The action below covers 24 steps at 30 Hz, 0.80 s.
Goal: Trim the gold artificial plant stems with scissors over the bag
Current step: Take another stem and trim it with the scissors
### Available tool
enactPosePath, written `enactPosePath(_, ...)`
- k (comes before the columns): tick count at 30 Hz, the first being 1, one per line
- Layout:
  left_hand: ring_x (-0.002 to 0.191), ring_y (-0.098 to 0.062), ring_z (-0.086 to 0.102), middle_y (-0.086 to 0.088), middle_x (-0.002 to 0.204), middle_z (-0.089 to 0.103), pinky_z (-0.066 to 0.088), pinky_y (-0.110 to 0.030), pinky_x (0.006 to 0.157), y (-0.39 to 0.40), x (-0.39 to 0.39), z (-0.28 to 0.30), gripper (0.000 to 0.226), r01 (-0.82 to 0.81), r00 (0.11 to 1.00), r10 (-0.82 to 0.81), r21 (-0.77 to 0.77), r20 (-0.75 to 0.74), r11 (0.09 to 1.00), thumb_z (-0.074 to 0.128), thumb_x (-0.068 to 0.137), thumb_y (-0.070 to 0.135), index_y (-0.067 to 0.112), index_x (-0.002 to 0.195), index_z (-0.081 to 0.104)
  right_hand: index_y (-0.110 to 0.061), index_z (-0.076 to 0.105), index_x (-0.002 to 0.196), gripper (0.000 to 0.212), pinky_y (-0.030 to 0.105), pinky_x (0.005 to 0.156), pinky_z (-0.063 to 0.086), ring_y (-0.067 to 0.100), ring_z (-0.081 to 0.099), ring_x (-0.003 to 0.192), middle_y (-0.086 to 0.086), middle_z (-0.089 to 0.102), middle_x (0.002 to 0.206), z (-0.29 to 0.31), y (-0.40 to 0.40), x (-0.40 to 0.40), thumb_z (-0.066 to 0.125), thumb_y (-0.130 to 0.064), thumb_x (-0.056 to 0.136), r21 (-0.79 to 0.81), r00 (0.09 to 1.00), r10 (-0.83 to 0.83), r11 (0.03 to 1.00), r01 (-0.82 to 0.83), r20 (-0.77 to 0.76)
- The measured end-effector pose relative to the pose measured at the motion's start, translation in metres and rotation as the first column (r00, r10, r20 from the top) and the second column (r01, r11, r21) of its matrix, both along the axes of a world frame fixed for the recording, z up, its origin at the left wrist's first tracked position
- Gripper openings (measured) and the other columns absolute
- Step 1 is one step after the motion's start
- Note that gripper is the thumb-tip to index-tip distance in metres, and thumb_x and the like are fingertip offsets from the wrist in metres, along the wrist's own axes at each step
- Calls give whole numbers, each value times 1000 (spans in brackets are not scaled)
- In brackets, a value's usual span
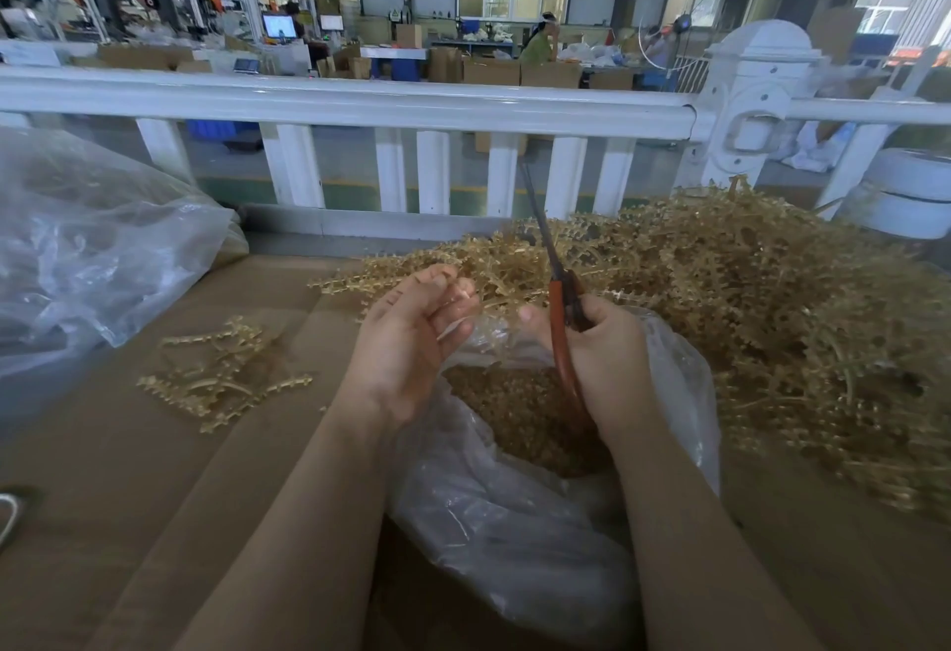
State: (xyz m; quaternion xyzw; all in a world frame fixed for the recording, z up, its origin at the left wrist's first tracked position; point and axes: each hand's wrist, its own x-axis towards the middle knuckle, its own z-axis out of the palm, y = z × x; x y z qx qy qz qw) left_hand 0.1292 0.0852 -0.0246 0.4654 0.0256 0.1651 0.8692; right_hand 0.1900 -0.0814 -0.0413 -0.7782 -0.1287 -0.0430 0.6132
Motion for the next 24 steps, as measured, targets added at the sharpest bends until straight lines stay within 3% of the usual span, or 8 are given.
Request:
enactPosePath(5, 85, -20, 69, -3, 84, 66, 55, -38, 84, 0, 3, -3, 17, 65, 998, -65, -33, 19, 997, 46, 100, 10, 15, 93, 61, -24, 73, 85, 18, 13, 56, 48, -1, 68, 66, -14, 72, 72, 3, 0, -1, 85, -35, 79, 30, 997, 80, 996, -79, -9)
enactPosePath(9, 81, -19, 70, -4, 82, 65, 58, -32, 71, -2, 3, -3, 20, 86, 996, -85, -35, 10, 996, 43, 101, 7, 14, 93, 59, -18, 71, 86, 16, 10, 60, 49, -1, 67, 65, -12, 70, 70, 4, 0, -3, 85, -22, 80, 146, 985, 168, 974, -170, 28)
enactPosePath(12, 80, -18, 69, -5, 85, 64, 58, -30, 70, -4, 4, -3, 16, 85, 996, -86, -22, -7, 996, 45, 100, 11, 15, 94, 59, -21, 68, 80, 17, 12, 58, 49, -1, 63, 60, -14, 66, 65, 3, 1, -2, 83, -15, 82, 179, 981, 185, 965, -192, 60)
enactPosePath(14, 82, -17, 69, -5, 89, 65, 57, -29, 69, -5, 3, -3, 10, 93, 995, -93, 9, -43, 996, 56, 96, 23, 14, 100, 59, -26, 66, 76, 21, 18, 61, 52, 2, 62, 62, -12, 65, 66, 3, 2, -2, 84, -15, 81, 194, 983, 166, 965, -179, 82)
enactPosePath(17, 79, -17, 67, -2, 86, 68, 55, -28, 68, -7, 2, -4, 31, 141, 986, -126, 147, -111, 979, 75, 81, 36, 15, 99, 60, -24, 67, 78, 21, 31, 70, 56, 11, 64, 68, -5, 67, 72, 3, 1, -3, 84, -11, 80, 281, 985, 149, 945, -168, 89)
enactPosePath(20, 78, -16, 69, -4, 87, 71, 55, -25, 65, -14, -2, -4, 34, 177, 979, -139, 284, -147, 943, 83, 69, 27, 13, 95, 65, -17, 68, 83, 18, 38, 70, 57, 16, 66, 69, 3, 68, 75, 4, 0, -4, 83, -7, 81, 351, 984, 168, 919, -180, 64)
enactPosePath(22, 75, -14, 71, -5, 86, 74, 54, -22, 63, -17, -1, -4, 47, 136, 984, -92, 310, -155, 941, 84, 60, 24, 9, 100, 66, -16, 68, 84, 16, 43, 75, 57, 20, 66, 74, 6, 69, 79, 5, 0, -4, 81, -6, 82, 350, 981, 178, 917, -192, 73)
enactPosePath(24, 73, -16, 71, -8, 83, 74, 56, -24, 65, -17, 0, -6, 44, 114, 986, -69, 311, -152, 944, 84, 62, 18, 2, 98, 63, -17, 70, 82, 18, 48, 83, 59, 24, 69, 81, 7, 72, 84, 5, 1, -6, 78, -1, 84, 354, 976, 202, 909, -220, 86)
